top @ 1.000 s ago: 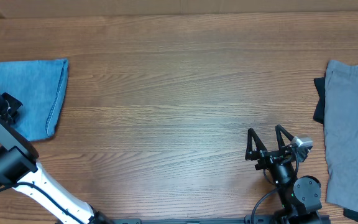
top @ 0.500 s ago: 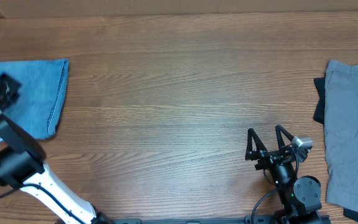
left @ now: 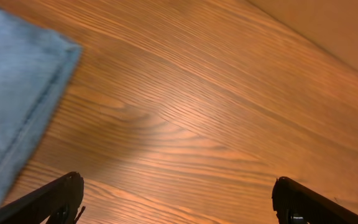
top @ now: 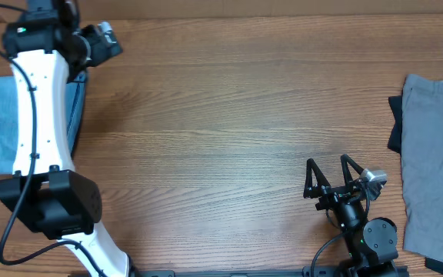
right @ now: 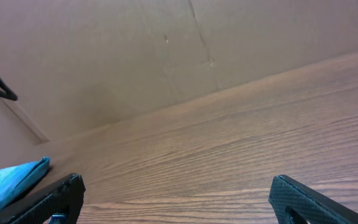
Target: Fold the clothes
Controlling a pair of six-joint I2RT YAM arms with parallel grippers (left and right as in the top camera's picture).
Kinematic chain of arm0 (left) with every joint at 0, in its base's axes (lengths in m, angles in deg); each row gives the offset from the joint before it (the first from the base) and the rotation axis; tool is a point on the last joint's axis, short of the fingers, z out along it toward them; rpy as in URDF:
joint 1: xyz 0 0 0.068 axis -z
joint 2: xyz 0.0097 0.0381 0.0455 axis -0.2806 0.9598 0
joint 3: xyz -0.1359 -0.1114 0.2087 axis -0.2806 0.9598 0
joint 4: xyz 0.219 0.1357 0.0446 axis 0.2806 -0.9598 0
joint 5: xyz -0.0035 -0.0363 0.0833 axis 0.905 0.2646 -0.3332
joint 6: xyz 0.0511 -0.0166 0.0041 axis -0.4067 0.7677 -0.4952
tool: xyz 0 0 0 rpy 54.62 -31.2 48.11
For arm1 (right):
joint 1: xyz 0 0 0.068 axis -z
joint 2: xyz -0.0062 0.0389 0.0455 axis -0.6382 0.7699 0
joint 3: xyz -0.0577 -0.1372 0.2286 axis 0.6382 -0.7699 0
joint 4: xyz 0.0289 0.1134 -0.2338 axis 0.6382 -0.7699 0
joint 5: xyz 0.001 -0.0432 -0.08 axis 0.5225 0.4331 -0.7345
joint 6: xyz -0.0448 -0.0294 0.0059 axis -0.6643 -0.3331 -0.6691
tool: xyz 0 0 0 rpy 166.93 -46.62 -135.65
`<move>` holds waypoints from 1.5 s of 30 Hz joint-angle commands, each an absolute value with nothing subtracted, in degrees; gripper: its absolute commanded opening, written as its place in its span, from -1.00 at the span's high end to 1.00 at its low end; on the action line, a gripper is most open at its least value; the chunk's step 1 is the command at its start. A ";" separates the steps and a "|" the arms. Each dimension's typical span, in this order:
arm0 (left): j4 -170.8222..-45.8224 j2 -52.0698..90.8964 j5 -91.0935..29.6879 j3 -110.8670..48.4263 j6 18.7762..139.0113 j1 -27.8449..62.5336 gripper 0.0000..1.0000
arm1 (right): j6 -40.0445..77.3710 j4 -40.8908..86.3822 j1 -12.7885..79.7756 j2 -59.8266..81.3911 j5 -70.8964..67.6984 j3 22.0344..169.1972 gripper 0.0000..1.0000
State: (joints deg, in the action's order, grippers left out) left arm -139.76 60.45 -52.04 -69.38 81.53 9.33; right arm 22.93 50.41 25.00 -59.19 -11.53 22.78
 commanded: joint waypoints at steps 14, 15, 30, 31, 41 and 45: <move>-140.14 61.35 -51.27 -68.77 81.46 15.98 -1.00 | 22.73 50.80 25.26 -59.83 -11.49 22.19 -1.00; -140.18 61.21 -51.31 -68.77 81.46 16.35 -1.00 | 22.73 50.80 25.26 -59.83 -11.49 22.19 -1.00; -140.16 39.29 -52.93 -68.75 81.42 48.22 -1.00 | 22.73 50.80 25.26 -59.83 -11.49 22.19 -1.00; -140.09 37.92 -55.03 -68.75 81.44 50.03 -1.00 | 22.73 50.80 25.26 -59.83 -11.49 22.19 -1.00; -140.07 20.23 -59.34 -60.25 83.06 51.04 -1.00 | 22.73 50.80 25.26 -59.83 -11.49 22.19 -1.00; -136.46 11.10 -57.72 -47.39 84.08 46.56 -1.00 | 22.73 50.80 25.26 -59.83 -11.49 22.19 -1.00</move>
